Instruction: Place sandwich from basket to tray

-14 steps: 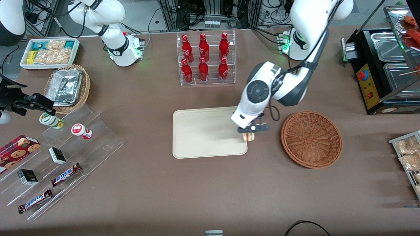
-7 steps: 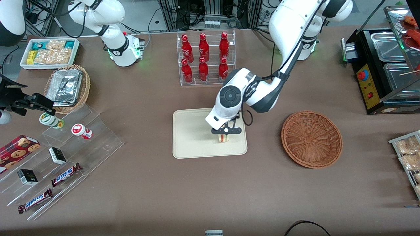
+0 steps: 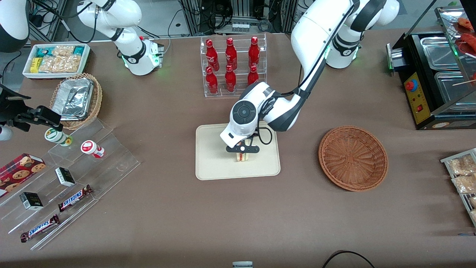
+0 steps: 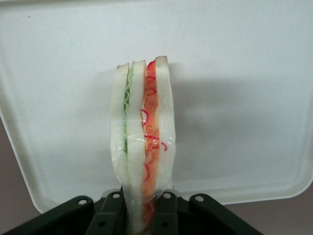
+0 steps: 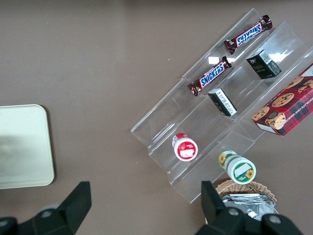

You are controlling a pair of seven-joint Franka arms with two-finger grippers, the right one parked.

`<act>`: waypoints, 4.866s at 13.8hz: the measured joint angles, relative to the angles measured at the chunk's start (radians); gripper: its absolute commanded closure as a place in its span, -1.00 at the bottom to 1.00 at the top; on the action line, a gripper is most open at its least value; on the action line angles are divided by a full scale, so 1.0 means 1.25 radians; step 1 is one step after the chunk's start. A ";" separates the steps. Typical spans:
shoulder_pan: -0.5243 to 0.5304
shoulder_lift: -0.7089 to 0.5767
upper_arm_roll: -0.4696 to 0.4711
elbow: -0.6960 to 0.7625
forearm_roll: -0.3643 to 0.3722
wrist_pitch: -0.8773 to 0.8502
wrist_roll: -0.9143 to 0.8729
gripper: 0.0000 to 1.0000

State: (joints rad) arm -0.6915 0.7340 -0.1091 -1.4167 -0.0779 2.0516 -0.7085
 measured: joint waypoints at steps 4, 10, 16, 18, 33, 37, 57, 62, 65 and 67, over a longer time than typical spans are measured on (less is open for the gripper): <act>0.000 0.008 0.008 0.010 0.011 0.003 -0.007 1.00; 0.000 0.027 0.009 0.010 0.011 0.031 -0.024 1.00; 0.000 0.035 0.009 0.011 0.011 0.038 -0.056 1.00; 0.000 0.040 0.009 0.011 0.011 0.043 -0.068 1.00; 0.000 0.045 0.008 0.011 0.024 0.056 -0.075 -1.00; 0.000 0.044 0.008 0.021 0.024 0.053 -0.075 -1.00; 0.069 -0.142 0.063 0.083 0.033 -0.314 0.068 -1.00; 0.203 -0.223 0.068 0.083 0.014 -0.442 0.242 -1.00; 0.266 -0.271 0.069 0.067 0.012 -0.486 0.329 -1.00; 0.302 -0.309 0.070 0.025 0.012 -0.488 0.380 -1.00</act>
State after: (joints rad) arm -0.3144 0.3480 -0.0215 -1.3851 -0.0624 1.4416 -0.2331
